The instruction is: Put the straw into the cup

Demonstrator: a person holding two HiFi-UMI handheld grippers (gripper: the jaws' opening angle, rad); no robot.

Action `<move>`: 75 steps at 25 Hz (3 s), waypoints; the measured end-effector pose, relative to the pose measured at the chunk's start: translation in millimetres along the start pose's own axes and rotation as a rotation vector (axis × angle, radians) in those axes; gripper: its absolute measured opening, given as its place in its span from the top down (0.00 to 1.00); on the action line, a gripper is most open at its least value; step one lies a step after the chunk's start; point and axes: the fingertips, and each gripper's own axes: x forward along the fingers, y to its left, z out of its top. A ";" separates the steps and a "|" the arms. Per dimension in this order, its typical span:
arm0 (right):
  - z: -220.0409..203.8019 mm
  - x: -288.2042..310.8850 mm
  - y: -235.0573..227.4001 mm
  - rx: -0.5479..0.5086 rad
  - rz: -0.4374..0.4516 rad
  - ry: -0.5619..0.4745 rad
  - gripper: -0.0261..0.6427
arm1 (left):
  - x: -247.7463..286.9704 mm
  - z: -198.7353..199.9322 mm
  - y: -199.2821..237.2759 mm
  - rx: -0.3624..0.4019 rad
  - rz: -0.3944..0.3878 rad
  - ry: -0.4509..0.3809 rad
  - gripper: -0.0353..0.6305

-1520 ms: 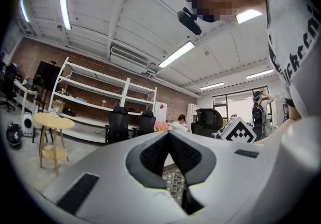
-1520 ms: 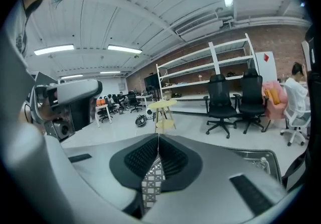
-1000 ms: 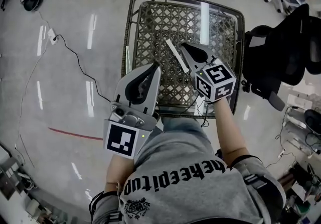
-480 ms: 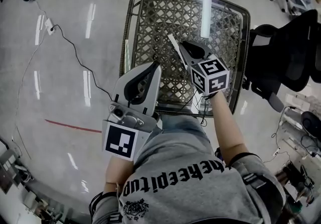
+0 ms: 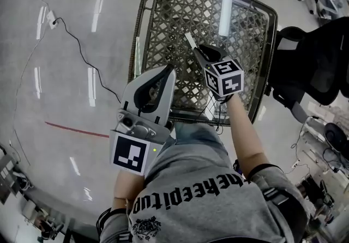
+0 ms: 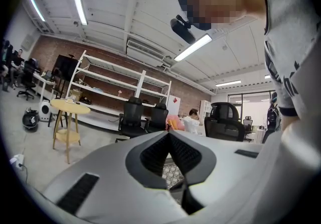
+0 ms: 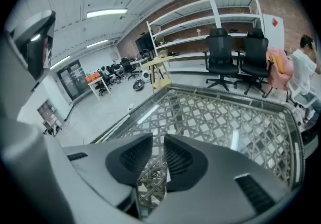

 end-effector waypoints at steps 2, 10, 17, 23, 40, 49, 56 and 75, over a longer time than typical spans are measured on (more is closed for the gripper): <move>-5.4 5.1 -1.2 0.000 0.000 0.021 0.81 | 0.3 -1.5 0.6 -0.001 0.002 0.003 0.91; -22.5 22.9 -10.6 0.015 -0.011 0.093 0.79 | 0.3 -8.7 4.5 -0.011 0.017 0.014 0.91; -40.0 37.8 -15.7 0.015 -0.020 0.152 0.77 | 0.4 -15.6 9.9 -0.017 0.031 0.022 0.91; -53.0 46.7 -19.5 0.016 -0.027 0.197 0.77 | 1.3 -20.1 12.9 -0.021 0.040 0.028 0.91; -62.5 51.2 -29.1 -0.029 -0.109 0.257 0.85 | -1.1 -22.7 16.1 -0.022 0.045 0.035 0.91; -56.2 47.1 -23.8 -0.013 -0.145 0.213 0.87 | -11.3 -19.9 16.0 -0.010 0.043 0.030 0.91; -26.6 26.7 -1.4 0.036 -0.099 0.074 0.87 | -17.8 -12.7 9.0 0.002 0.018 0.020 0.91; 32.5 -89.0 35.8 0.142 -0.114 -0.326 0.87 | -32.5 3.2 -41.8 0.039 -0.204 0.017 0.91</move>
